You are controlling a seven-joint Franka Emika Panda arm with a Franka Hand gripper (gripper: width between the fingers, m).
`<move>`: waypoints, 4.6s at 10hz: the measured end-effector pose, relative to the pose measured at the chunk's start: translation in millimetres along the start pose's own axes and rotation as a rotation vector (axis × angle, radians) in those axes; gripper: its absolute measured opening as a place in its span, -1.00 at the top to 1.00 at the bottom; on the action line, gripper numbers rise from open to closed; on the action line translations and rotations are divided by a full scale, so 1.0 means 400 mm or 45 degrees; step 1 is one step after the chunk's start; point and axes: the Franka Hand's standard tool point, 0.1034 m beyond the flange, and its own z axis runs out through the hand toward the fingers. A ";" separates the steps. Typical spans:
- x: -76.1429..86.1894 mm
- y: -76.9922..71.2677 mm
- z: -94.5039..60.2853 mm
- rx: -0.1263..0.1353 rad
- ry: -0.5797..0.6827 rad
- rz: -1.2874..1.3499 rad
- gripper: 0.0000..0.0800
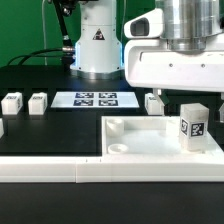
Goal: Assemble square table
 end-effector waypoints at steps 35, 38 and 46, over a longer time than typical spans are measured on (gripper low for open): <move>-0.008 0.003 0.007 -0.016 0.032 0.833 -0.23; -0.013 -0.001 0.008 -0.024 0.025 0.483 -0.61; -0.007 0.007 0.008 -0.045 0.010 -0.375 -0.62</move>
Offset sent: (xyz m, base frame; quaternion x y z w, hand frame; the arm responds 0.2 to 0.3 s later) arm 0.0029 0.0050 -0.0004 -0.0199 0.0093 -0.2272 0.9736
